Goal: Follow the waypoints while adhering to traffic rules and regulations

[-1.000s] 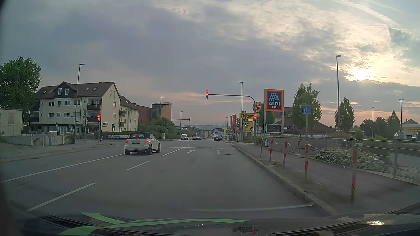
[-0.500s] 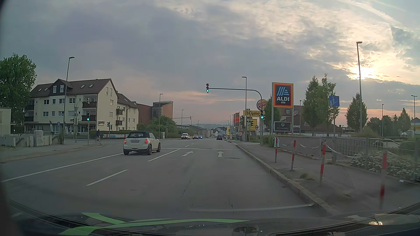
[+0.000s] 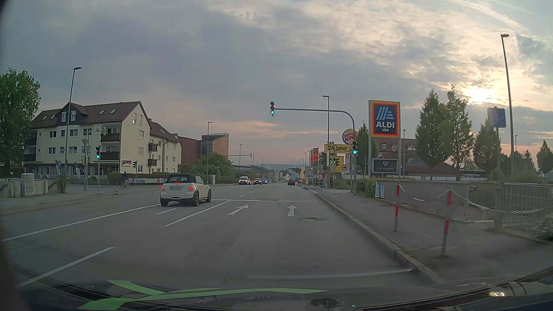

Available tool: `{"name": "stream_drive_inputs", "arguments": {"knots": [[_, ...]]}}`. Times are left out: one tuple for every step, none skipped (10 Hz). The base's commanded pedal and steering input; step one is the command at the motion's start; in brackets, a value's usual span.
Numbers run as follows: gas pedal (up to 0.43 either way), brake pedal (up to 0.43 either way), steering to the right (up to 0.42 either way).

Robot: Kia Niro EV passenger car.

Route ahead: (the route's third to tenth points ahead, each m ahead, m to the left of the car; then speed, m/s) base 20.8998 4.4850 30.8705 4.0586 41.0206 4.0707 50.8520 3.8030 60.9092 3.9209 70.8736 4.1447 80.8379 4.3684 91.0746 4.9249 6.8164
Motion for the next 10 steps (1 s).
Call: {"name": "stream_drive_inputs", "arguments": {"knots": [[0.13,0.0,-0.009],[0.13,0.0,-0.007],[0.13,0.0,-0.005],[0.13,0.0,-0.004],[0.13,0.0,-0.004],[0.13,0.0,-0.004],[0.13,0.0,-0.004],[0.13,0.0,-0.004],[0.13,0.0,-0.004],[0.13,0.0,-0.004]]}}
